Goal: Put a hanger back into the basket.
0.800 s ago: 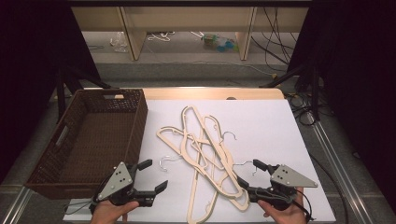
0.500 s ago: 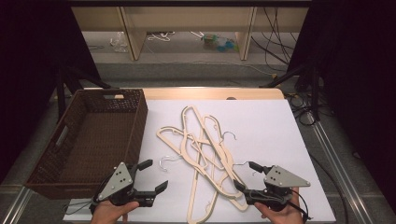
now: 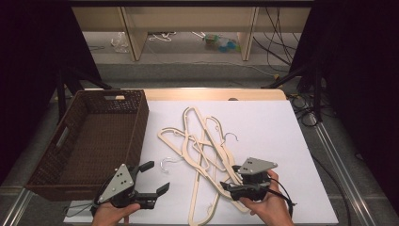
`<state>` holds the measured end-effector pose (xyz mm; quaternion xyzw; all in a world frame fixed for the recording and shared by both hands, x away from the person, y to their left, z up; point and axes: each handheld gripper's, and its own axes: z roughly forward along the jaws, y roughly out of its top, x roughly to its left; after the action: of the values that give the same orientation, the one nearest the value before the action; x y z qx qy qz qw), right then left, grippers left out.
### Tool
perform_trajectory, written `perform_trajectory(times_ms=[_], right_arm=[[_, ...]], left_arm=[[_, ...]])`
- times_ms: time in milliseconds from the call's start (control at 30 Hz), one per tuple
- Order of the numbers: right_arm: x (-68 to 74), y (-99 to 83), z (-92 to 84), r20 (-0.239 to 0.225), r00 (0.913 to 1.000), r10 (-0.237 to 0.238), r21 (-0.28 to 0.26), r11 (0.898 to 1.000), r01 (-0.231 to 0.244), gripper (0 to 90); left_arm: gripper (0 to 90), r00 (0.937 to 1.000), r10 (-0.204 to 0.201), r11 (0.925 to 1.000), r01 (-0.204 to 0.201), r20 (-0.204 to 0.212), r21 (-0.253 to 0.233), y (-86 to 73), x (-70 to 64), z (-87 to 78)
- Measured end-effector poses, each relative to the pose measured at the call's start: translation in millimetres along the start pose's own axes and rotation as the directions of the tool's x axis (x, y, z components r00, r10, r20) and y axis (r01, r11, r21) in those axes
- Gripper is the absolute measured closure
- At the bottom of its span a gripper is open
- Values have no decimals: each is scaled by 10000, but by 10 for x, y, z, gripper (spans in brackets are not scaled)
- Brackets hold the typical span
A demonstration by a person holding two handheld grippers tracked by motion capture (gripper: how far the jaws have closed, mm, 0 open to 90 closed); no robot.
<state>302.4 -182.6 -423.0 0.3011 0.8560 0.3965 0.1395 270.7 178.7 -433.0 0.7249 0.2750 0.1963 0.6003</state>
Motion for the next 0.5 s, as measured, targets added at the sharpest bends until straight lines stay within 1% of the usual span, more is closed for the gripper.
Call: perform_trajectory(times_ms=[33,67,100,167,200,233,267,300,333,367,400,433,467,500], right_arm=[[0,0,0,0,10000,0,0,10000,0,349],[2,42,63,-236,9997,-50,269,9996,56,366],[2,42,63,-236,9997,-50,269,9996,56,366],[7,70,138,-447,9988,197,654,9977,-167,383],[6,73,168,-506,9982,323,728,9969,-286,389],[-2,79,201,-647,9969,449,889,9953,-390,405],[0,79,245,-703,9961,528,892,9949,-465,421],[-16,93,276,-792,9956,508,1211,9918,-410,431],[-23,96,306,-790,9958,466,1228,9918,-367,437],[-26,110,346,-892,9944,571,1426,9888,-440,445],[-29,138,409,-1071,9922,642,1587,9862,-467,477],[-29,138,409,-1071,9922,642,1587,9862,-467,477],[-15,178,494,-1086,9915,718,1903,9804,-502,498],[-15,178,494,-1086,9915,718,1903,9804,-502,498]], left_arm=[[162,10000,-23,10000,23,8,0,0,-1,0],[162,10000,-26,10000,26,21,-10,2,0,0],[162,10000,-23,10000,23,16,-3,1,0,0],[162,10000,32,10000,-32,5,34,0,0,1],[162,9999,157,9999,-157,27,50,2,7,1],[162,9999,138,9999,-138,15,54,2,5,2],[163,9999,168,9998,-168,7,72,2,7,2],[162,9998,175,9998,-175,6,82,1,7,2],[163,9998,185,9998,-185,14,89,1,7,4],[163,9998,200,9998,-200,26,99,1,9,5],[163,9996,268,9996,-268,24,109,2,13,5],[163,9997,261,9996,-261,21,112,2,13,5],[163,9998,210,9997,-210,23,110,0,9,4],[163,9999,171,9998,-172,18,109,-1,7,4]])
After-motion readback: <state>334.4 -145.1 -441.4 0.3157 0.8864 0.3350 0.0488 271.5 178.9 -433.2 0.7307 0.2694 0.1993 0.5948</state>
